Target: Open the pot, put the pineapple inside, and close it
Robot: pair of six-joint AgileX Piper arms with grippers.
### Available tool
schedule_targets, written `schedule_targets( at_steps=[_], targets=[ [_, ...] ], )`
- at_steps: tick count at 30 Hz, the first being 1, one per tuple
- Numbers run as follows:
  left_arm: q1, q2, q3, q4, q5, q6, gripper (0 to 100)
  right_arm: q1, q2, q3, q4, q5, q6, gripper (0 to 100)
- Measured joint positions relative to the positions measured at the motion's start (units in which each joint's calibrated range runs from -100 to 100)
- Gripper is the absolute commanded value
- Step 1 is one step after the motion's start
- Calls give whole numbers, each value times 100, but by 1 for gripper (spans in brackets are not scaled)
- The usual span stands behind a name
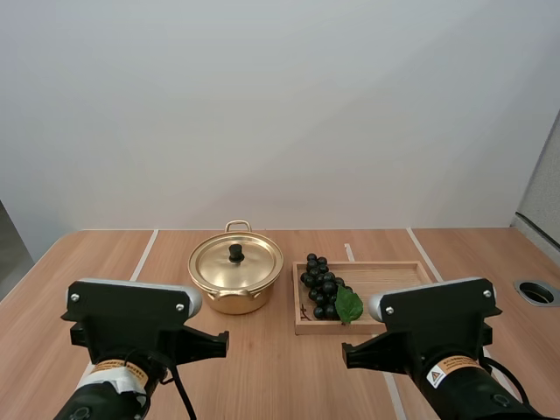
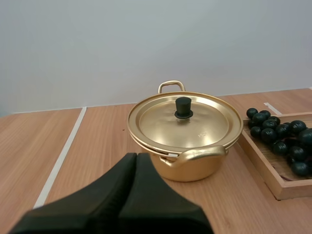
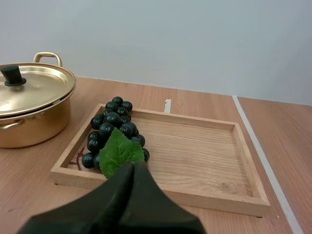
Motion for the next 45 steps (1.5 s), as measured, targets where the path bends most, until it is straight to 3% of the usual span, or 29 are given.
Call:
schedule_targets(
  at_steps=[9,30,45],
  targets=[
    [16,0,0,-604,0,129,0,0,0,0,-10,0,23,0],
    [131,0,0,-643,0,150,0,20,0,0,-10,0,23,0],
    [131,0,0,-643,0,150,0,20,0,0,1,0,23,0]
  ],
)
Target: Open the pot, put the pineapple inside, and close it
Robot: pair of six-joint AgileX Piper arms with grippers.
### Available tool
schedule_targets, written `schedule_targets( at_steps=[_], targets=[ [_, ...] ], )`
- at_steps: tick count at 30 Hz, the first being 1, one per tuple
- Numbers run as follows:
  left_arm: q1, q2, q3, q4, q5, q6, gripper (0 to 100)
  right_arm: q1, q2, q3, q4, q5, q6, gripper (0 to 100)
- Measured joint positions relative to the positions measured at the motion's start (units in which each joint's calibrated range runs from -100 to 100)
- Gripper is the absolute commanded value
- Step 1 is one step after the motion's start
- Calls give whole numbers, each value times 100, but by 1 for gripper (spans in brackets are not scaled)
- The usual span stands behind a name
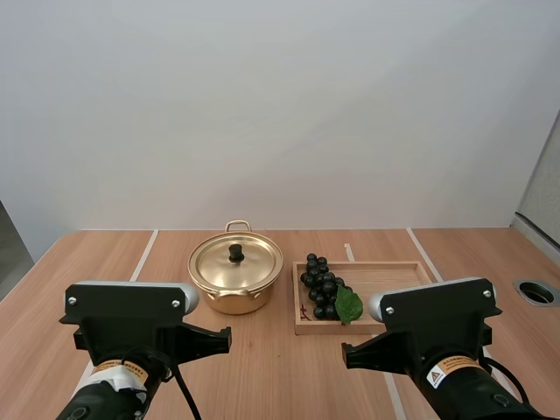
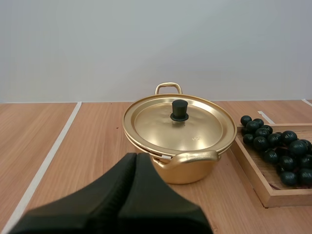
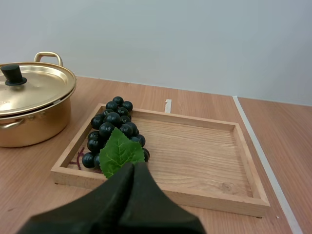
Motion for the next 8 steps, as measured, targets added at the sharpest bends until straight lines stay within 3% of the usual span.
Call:
schedule_targets(
  at_steps=[8],
  targets=[
    [0,0,0,0,-264,0,0,0,0,0,0,0,0,0]
  ],
)
